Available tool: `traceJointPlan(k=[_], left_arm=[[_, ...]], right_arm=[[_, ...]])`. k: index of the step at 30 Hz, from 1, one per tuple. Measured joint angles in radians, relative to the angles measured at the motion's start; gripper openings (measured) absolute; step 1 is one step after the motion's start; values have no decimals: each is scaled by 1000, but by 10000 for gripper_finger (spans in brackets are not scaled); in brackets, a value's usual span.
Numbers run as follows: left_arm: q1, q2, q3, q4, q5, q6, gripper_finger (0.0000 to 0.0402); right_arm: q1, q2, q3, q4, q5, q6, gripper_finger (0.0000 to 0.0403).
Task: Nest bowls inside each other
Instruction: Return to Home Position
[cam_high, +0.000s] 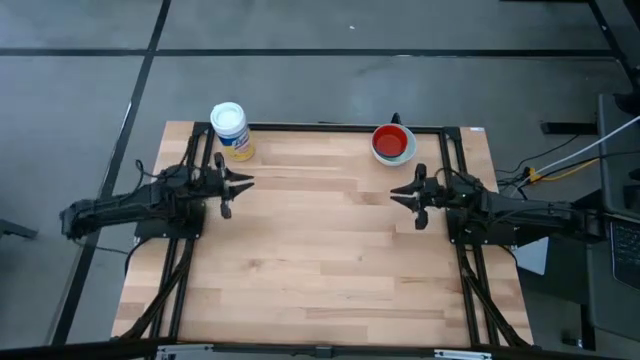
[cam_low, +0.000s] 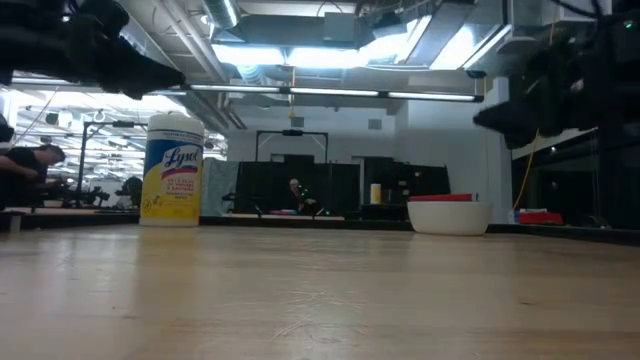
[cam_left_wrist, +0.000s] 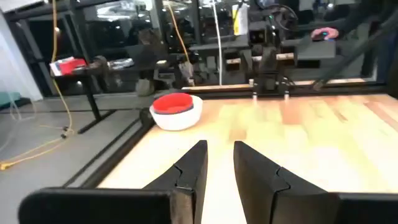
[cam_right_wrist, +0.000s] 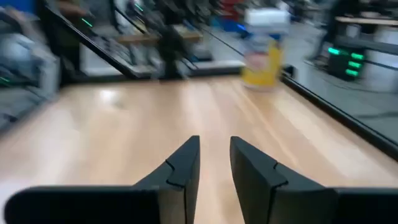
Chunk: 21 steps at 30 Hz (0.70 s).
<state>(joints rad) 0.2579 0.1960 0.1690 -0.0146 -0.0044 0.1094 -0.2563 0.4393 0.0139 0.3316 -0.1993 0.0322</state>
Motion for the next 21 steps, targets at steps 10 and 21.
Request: traceJointPlan(k=[10, 21], left_arm=[[413, 45, -159, 381, 440, -107, 74], [500, 43, -160, 361, 437, -62, 74]], right_arm=[[-118, -58, 1, -84, -124, -95, 71], [-229, -372, 1, -198, -21, -74, 20]])
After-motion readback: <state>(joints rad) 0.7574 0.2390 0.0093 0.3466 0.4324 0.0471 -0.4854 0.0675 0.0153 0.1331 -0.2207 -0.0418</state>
